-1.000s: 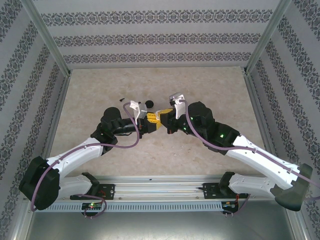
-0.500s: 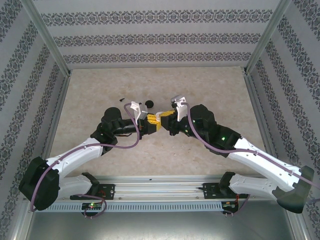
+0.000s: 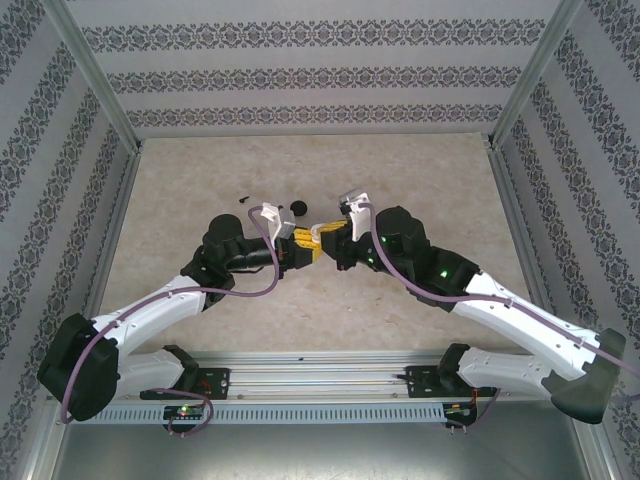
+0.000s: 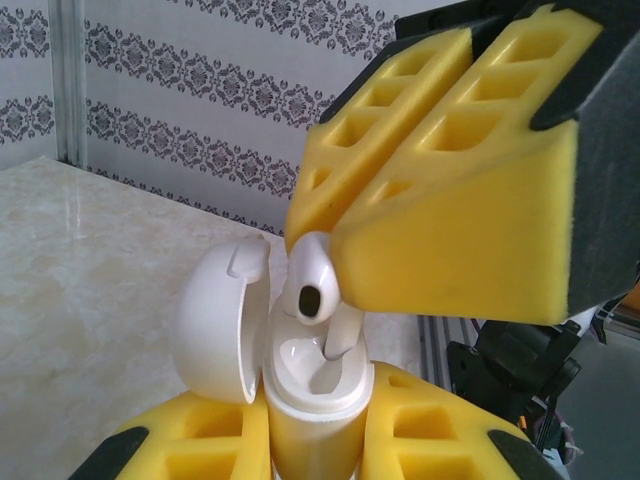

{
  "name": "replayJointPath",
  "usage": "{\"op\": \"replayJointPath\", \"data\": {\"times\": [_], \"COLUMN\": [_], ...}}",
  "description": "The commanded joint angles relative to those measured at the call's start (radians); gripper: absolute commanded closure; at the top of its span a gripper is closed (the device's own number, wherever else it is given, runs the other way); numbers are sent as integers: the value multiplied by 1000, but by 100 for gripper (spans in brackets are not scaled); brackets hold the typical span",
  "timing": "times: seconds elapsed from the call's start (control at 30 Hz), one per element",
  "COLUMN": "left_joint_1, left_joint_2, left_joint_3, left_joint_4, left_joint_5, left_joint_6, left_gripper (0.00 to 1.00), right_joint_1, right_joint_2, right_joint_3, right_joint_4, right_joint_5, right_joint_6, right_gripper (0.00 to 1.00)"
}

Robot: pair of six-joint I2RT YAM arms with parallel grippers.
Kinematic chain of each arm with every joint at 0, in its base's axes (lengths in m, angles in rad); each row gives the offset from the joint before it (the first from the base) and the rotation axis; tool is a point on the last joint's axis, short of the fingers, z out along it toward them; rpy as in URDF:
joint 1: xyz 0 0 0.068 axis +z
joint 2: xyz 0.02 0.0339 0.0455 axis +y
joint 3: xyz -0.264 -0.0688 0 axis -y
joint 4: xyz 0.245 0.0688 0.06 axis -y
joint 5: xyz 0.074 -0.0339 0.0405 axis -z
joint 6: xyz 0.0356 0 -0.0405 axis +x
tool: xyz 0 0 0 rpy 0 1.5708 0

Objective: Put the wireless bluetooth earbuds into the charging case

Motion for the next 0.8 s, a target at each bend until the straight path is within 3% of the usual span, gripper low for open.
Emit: {"op": "replayJointPath", "data": {"times": [0.0,0.37,0.77], "left_joint_1": [-6,-6,-6], "left_joint_2": [-32,-50,-53], "left_joint_3": [11,-17,-24], "left_joint_4": [62,103,110], "left_joint_5": [23,28,30], "left_joint_6": [3,9,9], "left_gripper": [88,88,88], "right_joint_1": [7,-14,-21], "right_joint_2": [25,19,27], "right_joint_3": [22,24,37], "right_joint_4": [-91,-117,-145], "right_joint_5": [-28,-26,-51], "right_joint_6": [-22,43,59], "right_gripper": [89,89,78]}}
